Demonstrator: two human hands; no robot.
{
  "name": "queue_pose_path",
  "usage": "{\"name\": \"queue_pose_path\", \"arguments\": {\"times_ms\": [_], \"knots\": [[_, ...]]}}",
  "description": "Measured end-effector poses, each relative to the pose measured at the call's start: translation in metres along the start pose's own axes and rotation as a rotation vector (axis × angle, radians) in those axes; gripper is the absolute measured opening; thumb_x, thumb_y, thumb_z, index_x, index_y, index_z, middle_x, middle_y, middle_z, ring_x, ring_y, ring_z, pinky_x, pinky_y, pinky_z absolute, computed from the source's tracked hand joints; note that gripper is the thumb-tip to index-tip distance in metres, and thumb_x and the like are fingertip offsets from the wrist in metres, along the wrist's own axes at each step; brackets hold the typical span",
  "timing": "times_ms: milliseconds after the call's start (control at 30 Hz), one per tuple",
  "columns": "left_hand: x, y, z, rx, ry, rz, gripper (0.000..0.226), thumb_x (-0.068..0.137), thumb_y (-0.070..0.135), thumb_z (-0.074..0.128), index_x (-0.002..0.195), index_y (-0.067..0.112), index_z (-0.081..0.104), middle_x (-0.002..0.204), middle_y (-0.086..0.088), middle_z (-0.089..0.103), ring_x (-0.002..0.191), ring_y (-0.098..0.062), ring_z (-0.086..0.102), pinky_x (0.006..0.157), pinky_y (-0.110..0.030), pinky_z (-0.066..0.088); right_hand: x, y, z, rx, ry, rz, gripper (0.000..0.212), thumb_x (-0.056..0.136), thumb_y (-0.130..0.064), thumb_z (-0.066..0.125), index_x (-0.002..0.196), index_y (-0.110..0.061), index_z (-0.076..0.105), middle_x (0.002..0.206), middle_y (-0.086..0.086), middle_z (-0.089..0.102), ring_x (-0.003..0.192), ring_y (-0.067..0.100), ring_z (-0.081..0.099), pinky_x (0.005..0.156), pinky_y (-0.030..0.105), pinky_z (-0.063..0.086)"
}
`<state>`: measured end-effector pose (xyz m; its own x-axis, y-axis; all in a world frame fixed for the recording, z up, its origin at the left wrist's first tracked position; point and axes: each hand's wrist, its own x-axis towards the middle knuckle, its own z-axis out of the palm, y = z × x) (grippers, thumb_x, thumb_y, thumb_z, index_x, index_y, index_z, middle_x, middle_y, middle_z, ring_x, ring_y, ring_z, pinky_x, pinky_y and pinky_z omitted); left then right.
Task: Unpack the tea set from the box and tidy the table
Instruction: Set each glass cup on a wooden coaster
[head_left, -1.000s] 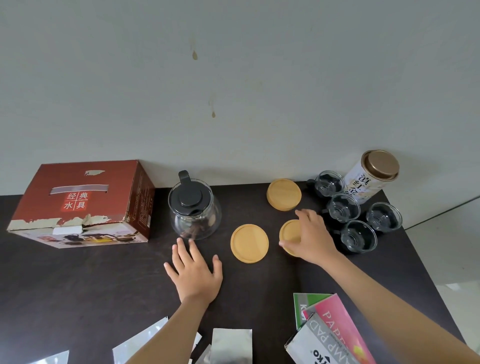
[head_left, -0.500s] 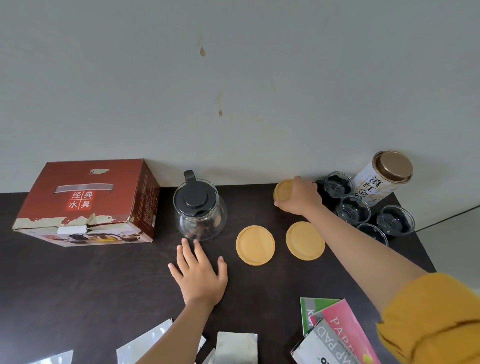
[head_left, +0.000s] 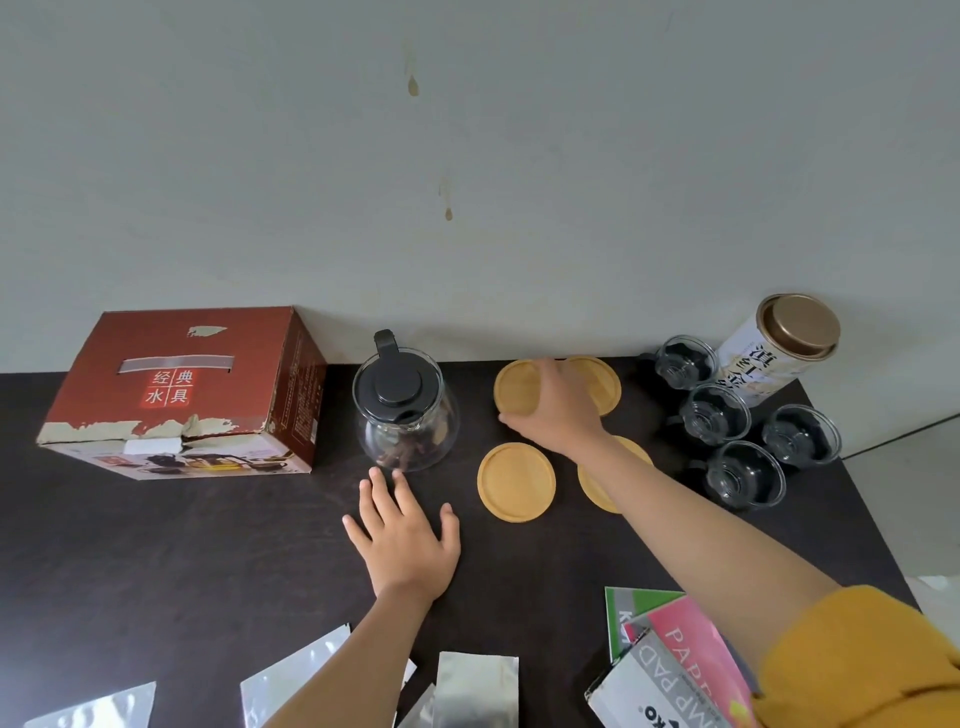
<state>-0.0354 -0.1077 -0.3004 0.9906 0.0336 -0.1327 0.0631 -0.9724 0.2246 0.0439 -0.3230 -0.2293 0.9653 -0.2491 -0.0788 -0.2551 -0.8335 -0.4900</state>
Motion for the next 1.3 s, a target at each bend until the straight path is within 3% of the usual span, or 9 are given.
{"name": "queue_pose_path", "arguments": {"times_ms": [367, 667, 733, 800, 900, 1000, 1100, 1300], "knots": [[0.000, 0.001, -0.001, 0.000, -0.002, -0.005, 0.078, 0.083, 0.057, 0.024, 0.142, 0.007, 0.035, 0.153, -0.017, 0.027, 0.142, -0.035, 0.020, 0.110, -0.060, 0.019, 0.004, -0.015, 0.036, -0.047, -0.059, 0.029, 0.085, 0.070, -0.052, 0.077, 0.134, -0.011, 0.041, 0.134, 0.009, 0.046, 0.124, 0.027, 0.042, 0.087, 0.036, 0.050], [0.000, 0.000, 0.001, 0.005, -0.001, -0.001, 0.077, 0.083, 0.056, 0.028, 0.140, 0.006, 0.038, 0.151, -0.018, 0.029, 0.140, -0.037, 0.024, 0.107, -0.062, 0.023, -0.002, -0.006, 0.035, -0.029, -0.097, 0.035, 0.089, 0.080, -0.058, 0.066, 0.145, -0.009, 0.032, 0.156, 0.014, 0.025, 0.144, 0.030, 0.023, 0.110, 0.041, 0.035], [0.000, 0.000, 0.001, 0.002, 0.004, 0.001, 0.077, 0.082, 0.056, 0.029, 0.139, 0.005, 0.039, 0.151, -0.019, 0.031, 0.139, -0.037, 0.026, 0.106, -0.062, 0.024, -0.006, -0.001, 0.027, -0.012, -0.023, 0.009, 0.076, 0.083, -0.054, 0.065, 0.139, -0.009, 0.040, 0.149, 0.012, 0.037, 0.139, 0.028, 0.032, 0.104, 0.038, 0.042], [0.001, 0.000, 0.001, 0.002, 0.006, -0.001, 0.077, 0.082, 0.056, 0.029, 0.139, 0.006, 0.039, 0.151, -0.019, 0.031, 0.139, -0.037, 0.026, 0.106, -0.062, 0.024, -0.008, 0.009, 0.012, -0.010, 0.099, -0.009, 0.056, 0.086, -0.042, 0.066, 0.128, -0.009, 0.049, 0.131, 0.009, 0.052, 0.124, 0.025, 0.045, 0.088, 0.033, 0.048], [0.001, 0.000, 0.002, 0.007, 0.003, -0.003, 0.077, 0.082, 0.057, 0.028, 0.139, 0.006, 0.038, 0.151, -0.018, 0.030, 0.140, -0.036, 0.024, 0.107, -0.062, 0.023, -0.006, 0.034, -0.021, -0.079, 0.248, 0.075, 0.037, 0.086, -0.028, 0.065, 0.114, -0.006, 0.053, 0.116, 0.011, 0.055, 0.111, 0.030, 0.047, 0.075, 0.036, 0.044], [0.001, -0.001, 0.002, 0.010, 0.001, -0.005, 0.078, 0.082, 0.057, 0.026, 0.140, 0.007, 0.038, 0.152, -0.018, 0.028, 0.141, -0.036, 0.022, 0.108, -0.062, 0.022, 0.006, 0.063, -0.057, -0.242, 0.282, 0.281, 0.046, 0.082, -0.028, 0.068, 0.114, 0.000, 0.050, 0.118, 0.018, 0.054, 0.113, 0.038, 0.046, 0.081, 0.043, 0.046], [0.000, -0.001, 0.002, 0.008, 0.002, -0.002, 0.078, 0.082, 0.058, 0.026, 0.139, 0.007, 0.038, 0.152, -0.018, 0.029, 0.140, -0.036, 0.023, 0.107, -0.062, 0.022, 0.019, 0.086, -0.083, -0.362, 0.139, 0.470, 0.069, 0.076, -0.033, 0.074, 0.124, 0.002, 0.039, 0.128, 0.022, 0.048, 0.122, 0.040, 0.042, 0.092, 0.047, 0.044], [0.000, -0.001, 0.001, 0.010, -0.004, -0.005, 0.079, 0.082, 0.058, 0.024, 0.140, 0.007, 0.037, 0.152, -0.018, 0.028, 0.141, -0.036, 0.022, 0.108, -0.061, 0.022, 0.034, 0.106, -0.096, -0.420, 0.009, 0.513, 0.077, 0.073, -0.037, 0.076, 0.125, 0.001, 0.033, 0.129, 0.023, 0.044, 0.125, 0.041, 0.031, 0.094, 0.048, 0.042]]}}
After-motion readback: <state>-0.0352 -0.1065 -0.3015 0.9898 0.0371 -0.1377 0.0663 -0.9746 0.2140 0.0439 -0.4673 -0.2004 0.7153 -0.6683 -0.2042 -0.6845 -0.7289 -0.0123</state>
